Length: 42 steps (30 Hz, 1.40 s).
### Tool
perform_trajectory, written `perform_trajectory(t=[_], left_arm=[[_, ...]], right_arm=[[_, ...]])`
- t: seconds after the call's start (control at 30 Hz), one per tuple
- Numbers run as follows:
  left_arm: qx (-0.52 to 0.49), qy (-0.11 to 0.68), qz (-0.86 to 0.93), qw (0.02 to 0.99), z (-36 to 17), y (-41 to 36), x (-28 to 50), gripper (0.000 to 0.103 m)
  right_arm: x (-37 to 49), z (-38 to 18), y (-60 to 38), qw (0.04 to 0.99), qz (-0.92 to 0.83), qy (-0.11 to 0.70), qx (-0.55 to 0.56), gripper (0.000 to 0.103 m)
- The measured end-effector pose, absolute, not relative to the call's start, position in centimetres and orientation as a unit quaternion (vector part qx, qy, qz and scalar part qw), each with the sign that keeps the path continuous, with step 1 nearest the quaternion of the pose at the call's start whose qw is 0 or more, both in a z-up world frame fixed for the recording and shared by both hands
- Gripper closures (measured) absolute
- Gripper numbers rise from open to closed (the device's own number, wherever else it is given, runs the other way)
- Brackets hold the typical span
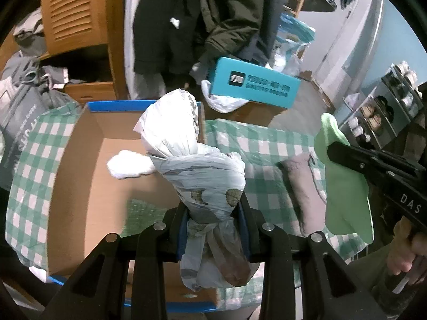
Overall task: Organize soft objects
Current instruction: 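Carry the bundle and green cloth with both grippers over the cardboard box, then open left gripper to drop the bundle while right gripper releases the cloth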
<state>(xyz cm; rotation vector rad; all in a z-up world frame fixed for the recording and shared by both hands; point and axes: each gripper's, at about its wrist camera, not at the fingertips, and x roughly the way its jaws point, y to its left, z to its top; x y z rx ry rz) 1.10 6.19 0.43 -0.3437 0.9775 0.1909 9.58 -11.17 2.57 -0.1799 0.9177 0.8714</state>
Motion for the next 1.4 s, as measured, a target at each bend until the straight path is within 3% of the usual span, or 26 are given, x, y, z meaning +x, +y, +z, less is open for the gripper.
perform_trajectory(t=[1.23, 1.33, 1.4], left_arm=[[-0.241, 0.466, 0.185, 0.831, -3.2, 16.9, -3.7, 0.069], [-0.238, 0.468, 0.196, 0.828, -3.4, 16.9, -3.7, 0.064], [-0.236, 0.469, 0.201, 0.827, -3.4, 17.0, -3.7, 0.06]], right_arm=[[5.2, -0.4, 6.6, 0.72, 0.492, 0.465, -0.154, 0.097], [5.2, -0.8, 6.6, 0.719, 0.49, 0.468, -0.156, 0.089], [5.4, -0.8, 6.5, 0.722, 0.486, 0.468, -0.156, 0.07]])
